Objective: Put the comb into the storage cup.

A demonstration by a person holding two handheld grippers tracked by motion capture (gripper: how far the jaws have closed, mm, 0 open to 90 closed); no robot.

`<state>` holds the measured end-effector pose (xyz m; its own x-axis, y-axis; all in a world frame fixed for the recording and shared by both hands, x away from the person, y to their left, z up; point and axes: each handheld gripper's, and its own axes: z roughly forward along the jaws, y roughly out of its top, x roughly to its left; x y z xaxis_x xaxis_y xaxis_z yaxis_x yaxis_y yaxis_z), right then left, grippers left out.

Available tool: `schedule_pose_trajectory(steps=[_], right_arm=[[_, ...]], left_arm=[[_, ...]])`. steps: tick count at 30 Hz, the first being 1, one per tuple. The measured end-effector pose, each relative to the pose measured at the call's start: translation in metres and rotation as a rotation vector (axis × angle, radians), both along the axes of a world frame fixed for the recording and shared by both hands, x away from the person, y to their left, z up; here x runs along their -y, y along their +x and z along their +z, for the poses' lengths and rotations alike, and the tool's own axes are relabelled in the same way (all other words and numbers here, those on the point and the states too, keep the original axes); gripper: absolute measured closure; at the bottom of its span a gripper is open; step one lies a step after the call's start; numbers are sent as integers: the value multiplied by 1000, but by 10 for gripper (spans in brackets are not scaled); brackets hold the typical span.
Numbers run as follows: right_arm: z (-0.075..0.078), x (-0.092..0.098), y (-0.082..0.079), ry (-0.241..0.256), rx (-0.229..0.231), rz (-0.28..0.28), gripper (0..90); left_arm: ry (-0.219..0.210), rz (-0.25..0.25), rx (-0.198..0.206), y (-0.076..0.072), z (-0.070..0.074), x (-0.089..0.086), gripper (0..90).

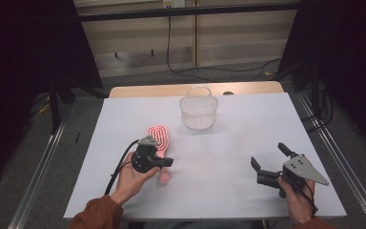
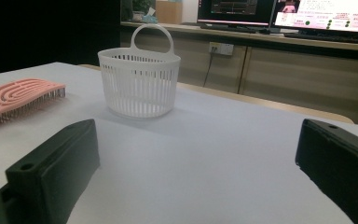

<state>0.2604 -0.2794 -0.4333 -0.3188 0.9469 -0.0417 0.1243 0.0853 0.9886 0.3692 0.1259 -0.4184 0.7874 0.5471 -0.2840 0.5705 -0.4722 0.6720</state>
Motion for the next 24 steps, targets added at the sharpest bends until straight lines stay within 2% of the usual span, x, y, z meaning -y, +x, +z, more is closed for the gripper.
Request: schedule_pose_trajectory(steps=[4, 12, 24], right_arm=[[0, 0, 0, 0, -2, 2, 0], [0, 0, 0, -2, -1, 4, 0], [0, 0, 0, -4, -3, 8, 0]], left_arm=[[20, -28, -12, -3, -3, 4, 900], [56, -52, -28, -7, -7, 8, 900], [87, -28, -49, -8, -8, -1, 900]])
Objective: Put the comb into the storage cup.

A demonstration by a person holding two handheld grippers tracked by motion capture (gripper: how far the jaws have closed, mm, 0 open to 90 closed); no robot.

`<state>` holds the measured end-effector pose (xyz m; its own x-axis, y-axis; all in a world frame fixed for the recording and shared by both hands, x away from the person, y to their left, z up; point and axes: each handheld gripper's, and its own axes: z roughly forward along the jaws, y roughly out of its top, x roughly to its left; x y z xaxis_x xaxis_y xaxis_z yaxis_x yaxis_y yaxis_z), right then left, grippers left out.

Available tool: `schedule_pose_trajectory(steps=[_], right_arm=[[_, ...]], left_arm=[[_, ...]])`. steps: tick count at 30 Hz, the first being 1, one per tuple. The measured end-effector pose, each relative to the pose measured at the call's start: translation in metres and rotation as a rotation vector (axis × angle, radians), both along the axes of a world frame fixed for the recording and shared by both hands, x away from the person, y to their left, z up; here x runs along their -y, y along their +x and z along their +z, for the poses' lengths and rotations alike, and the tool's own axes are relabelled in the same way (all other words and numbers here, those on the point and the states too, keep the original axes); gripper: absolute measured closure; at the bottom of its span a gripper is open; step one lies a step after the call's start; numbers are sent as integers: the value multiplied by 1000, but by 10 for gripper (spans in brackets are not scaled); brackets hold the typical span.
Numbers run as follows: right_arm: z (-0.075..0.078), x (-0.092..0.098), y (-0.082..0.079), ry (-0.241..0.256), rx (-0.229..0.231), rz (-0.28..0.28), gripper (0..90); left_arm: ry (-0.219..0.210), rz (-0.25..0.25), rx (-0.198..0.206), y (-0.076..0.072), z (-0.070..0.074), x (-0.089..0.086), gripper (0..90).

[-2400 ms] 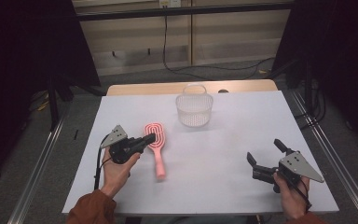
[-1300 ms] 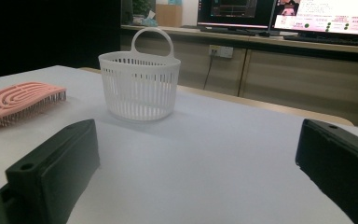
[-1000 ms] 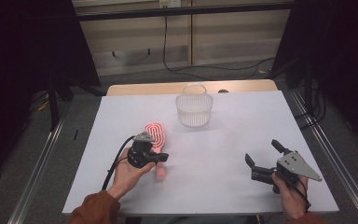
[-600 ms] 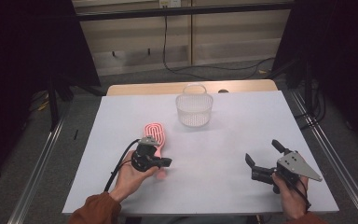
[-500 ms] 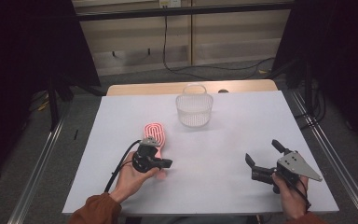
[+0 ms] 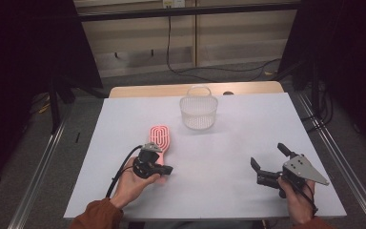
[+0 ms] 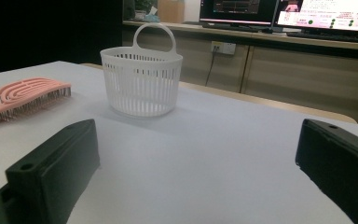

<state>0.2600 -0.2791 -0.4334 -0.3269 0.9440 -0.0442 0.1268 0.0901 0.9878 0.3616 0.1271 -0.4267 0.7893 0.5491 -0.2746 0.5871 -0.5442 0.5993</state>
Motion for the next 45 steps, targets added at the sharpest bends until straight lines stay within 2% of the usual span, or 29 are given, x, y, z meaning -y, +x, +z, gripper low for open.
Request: schedule_pose_trajectory(steps=[10, 35, 37, 45], right_arm=[[0, 0, 0, 0, 0, 0, 0], [0, 0, 0, -1, -1, 2, 0], [0, 0, 0, 0, -1, 2, 0], [0, 0, -1, 4, 0, 2, 0]], left_arm=[[16, -1, 5, -1, 0, -5, 900], [31, 42, -9, 0, 2, -20, 900], [37, 48, 0, 0, 2, -21, 900], [39, 62, -14, 0, 0, -24, 900]])
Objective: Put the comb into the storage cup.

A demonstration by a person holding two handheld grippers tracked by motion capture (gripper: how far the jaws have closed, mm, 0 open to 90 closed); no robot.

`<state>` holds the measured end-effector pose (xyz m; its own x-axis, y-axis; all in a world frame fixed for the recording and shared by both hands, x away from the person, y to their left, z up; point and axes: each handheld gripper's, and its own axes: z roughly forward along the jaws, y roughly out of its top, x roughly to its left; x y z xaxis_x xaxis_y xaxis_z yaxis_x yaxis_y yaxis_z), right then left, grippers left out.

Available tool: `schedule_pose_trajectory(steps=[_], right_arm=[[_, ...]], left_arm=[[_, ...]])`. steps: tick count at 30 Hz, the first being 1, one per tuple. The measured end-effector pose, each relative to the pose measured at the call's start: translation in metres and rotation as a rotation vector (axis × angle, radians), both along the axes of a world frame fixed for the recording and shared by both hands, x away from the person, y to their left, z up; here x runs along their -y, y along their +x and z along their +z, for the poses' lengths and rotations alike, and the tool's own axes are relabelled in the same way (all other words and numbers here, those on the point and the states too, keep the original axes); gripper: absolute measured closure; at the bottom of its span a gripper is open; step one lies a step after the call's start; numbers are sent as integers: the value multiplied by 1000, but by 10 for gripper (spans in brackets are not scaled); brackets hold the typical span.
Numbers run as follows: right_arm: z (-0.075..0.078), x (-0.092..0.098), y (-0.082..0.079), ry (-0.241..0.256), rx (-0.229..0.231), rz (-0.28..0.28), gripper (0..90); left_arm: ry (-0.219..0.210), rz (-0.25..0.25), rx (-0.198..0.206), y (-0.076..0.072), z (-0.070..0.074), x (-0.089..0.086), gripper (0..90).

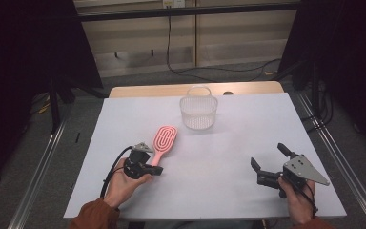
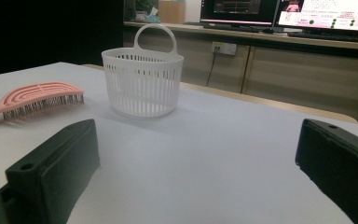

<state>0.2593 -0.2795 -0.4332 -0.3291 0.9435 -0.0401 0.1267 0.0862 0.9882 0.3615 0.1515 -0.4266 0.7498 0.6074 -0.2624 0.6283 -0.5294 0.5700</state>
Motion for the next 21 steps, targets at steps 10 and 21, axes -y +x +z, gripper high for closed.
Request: schedule_pose_trajectory(steps=[10, 21], right_arm=[[0, 0, 0, 1, -1, 3, 0], [0, 0, 0, 0, 0, 5, 0]], left_arm=[[2, 24, -1, 2, 0, -7, 900], [16, 41, 8, 4, -2, -10, 900]])
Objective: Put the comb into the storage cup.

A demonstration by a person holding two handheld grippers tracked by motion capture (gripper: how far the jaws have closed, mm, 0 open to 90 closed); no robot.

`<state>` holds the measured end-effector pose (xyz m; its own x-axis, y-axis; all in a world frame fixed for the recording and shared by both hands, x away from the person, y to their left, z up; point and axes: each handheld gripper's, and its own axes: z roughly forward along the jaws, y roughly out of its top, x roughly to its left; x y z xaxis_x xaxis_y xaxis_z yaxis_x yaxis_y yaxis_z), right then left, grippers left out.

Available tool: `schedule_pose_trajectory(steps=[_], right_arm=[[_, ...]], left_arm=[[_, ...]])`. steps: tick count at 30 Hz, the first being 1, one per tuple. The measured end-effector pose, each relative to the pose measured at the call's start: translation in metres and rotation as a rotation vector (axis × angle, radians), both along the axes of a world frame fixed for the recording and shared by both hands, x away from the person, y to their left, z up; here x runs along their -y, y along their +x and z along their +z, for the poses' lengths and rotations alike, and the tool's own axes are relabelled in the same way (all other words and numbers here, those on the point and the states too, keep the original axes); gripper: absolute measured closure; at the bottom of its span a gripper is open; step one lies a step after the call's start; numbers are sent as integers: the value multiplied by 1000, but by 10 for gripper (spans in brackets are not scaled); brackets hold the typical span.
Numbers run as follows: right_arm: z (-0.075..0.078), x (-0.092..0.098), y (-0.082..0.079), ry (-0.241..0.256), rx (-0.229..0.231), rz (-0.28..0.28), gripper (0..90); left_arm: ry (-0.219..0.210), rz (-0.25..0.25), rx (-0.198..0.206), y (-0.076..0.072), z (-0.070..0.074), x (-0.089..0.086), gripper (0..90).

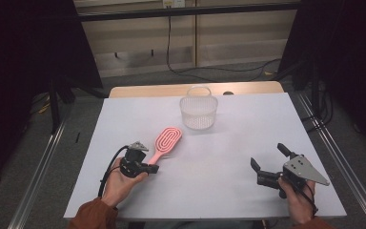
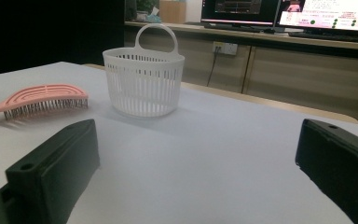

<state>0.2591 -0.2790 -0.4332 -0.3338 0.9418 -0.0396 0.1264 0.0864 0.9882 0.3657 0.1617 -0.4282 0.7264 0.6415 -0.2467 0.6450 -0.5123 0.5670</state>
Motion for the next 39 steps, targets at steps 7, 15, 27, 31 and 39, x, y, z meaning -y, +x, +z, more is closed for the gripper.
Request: schedule_pose_trajectory(steps=[7, 15, 27, 31, 39], right_arm=[[0, 0, 0, -1, 0, 0, 0], [0, 0, 0, 0, 0, 1, 0], [0, 0, 0, 0, 0, 1, 0], [0, 0, 0, -2, 0, -3, 0], [0, 0, 1, -3, -1, -2, 0]], left_arm=[[1, 5, 1, 1, 0, -1, 900], [3, 7, 12, 2, 0, -3, 900], [-140, -18, 128, -2, 14, -9, 866], [-211, 41, 204, -2, 23, -21, 806], [-243, 45, 255, 2, 24, -25, 547]])
